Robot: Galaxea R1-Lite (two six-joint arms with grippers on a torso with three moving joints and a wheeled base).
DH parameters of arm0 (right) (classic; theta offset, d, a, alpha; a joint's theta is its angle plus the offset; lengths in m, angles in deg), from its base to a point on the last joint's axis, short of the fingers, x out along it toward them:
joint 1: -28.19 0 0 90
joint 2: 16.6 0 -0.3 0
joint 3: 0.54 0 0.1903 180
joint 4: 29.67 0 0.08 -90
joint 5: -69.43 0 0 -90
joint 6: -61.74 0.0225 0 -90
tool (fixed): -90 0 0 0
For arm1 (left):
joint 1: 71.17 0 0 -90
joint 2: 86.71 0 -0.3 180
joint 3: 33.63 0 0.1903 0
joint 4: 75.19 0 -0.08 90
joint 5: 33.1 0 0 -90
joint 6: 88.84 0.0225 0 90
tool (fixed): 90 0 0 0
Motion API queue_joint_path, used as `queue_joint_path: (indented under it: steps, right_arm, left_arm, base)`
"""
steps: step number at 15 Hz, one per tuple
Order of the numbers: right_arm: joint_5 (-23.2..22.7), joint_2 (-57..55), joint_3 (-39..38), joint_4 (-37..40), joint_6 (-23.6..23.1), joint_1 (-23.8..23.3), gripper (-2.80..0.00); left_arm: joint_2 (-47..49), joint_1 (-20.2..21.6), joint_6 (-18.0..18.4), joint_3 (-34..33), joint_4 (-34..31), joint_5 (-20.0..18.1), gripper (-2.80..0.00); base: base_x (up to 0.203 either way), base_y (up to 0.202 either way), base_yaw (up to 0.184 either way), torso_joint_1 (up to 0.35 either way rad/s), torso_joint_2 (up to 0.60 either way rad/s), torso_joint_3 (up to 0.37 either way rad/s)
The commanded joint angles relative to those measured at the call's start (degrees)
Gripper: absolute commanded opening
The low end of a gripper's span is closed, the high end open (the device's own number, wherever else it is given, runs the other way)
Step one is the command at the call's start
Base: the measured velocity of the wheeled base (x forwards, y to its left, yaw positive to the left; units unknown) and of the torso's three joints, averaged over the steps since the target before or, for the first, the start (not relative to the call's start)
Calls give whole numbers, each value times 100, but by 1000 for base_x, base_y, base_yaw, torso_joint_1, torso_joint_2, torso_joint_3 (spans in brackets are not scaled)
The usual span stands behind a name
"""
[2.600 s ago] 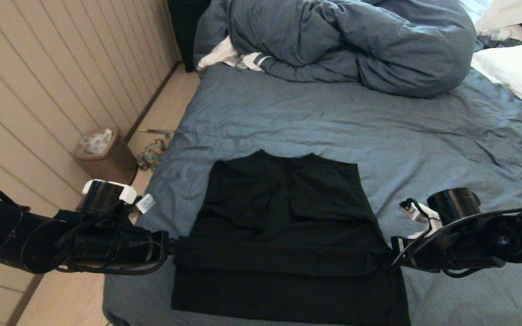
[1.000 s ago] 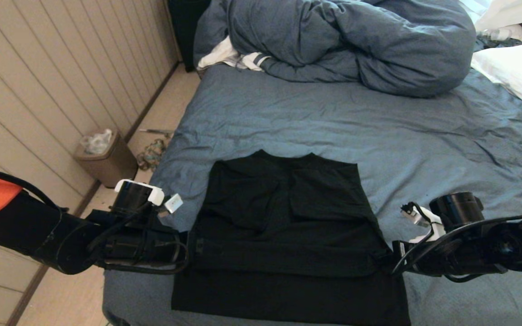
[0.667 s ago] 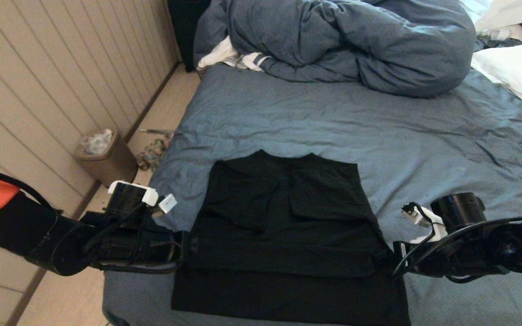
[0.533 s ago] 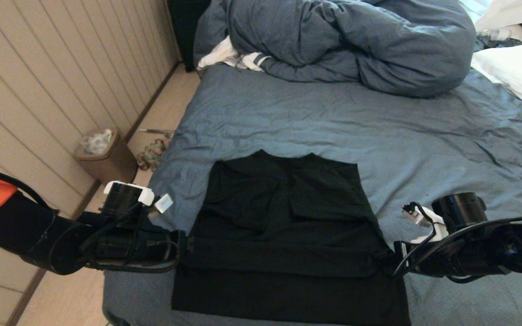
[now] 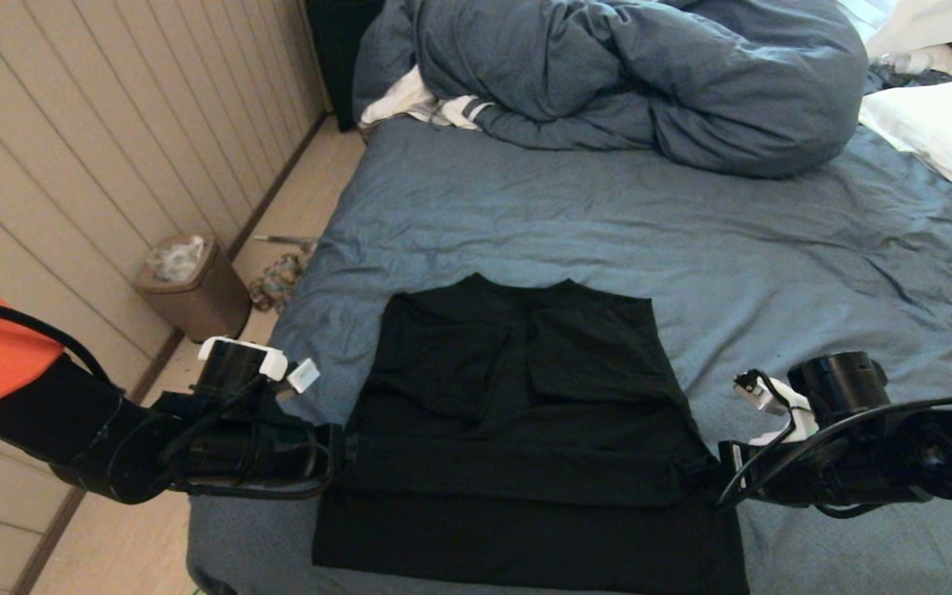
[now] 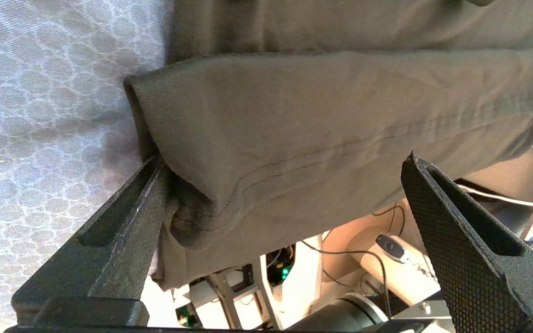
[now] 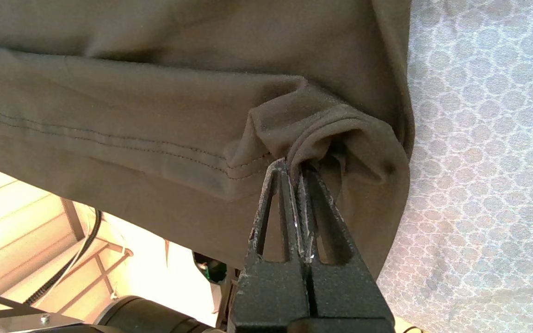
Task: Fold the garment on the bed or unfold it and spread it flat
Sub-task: Fold the black T-shirt
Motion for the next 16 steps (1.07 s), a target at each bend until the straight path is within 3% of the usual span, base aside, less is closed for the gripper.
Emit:
queue_joint_path:
  steps: [1, 5, 6, 7, 16]
  right_arm:
    - [-16, 6, -1, -12, 5, 3, -280]
    - [-16, 15, -10, -12, 5, 3, -280]
    - [-16, 15, -10, -12, 5, 3, -280]
    - [-16, 15, -10, -12, 5, 3, -280]
    - [-7, 50, -27, -3, 5, 3, -280]
  left_arm:
    - [71, 6, -13, 17, 14, 1, 0]
    - [106, 7, -13, 85, -11, 196, 0]
    - [88, 6, -13, 125, -65, 196, -37]
    - [106, 6, -13, 140, -65, 196, -280]
    - [88, 6, -21, 105, -21, 187, -280]
  base:
    - [0, 0, 0, 0, 0, 0]
    - [0, 0, 0, 0, 0, 0]
    - [0, 0, 0, 0, 0, 0]
    - [0, 0, 0, 0, 0, 0]
    - [0, 0, 0, 0, 0, 0]
